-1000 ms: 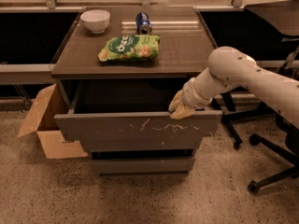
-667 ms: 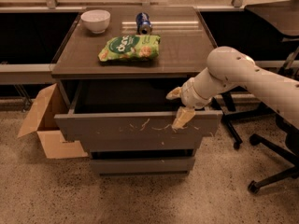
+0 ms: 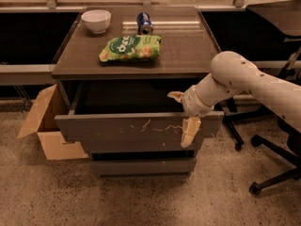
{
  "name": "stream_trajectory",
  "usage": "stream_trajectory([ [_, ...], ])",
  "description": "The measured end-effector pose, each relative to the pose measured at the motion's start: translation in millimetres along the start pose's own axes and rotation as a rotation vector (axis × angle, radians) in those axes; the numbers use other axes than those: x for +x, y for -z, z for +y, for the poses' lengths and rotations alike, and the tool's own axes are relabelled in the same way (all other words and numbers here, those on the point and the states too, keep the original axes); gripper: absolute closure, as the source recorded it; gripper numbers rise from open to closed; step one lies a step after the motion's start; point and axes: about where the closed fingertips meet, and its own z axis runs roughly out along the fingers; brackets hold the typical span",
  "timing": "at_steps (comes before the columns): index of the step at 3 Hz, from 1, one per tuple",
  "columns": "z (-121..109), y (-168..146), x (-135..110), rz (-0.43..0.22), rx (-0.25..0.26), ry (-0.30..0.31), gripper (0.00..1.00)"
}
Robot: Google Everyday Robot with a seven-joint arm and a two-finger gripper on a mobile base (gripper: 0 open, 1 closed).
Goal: Open top drawer
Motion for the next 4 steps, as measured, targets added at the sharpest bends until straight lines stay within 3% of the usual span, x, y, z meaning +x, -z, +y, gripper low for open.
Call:
stream_trajectory([
  [1,26.3,-1.1,-11.3,-0.042,-0.071,0.017,0.00],
  [2,48.9,-3.3,-16.8,-0.091,-0.140,0.007,0.26],
  [3,57.3,-8.5,-15.3,-0.112,-0.173,-0.004,0.49],
  [4,56.7,-6.1,-16.6,-0.112,-0.173,-0.004,0.72],
])
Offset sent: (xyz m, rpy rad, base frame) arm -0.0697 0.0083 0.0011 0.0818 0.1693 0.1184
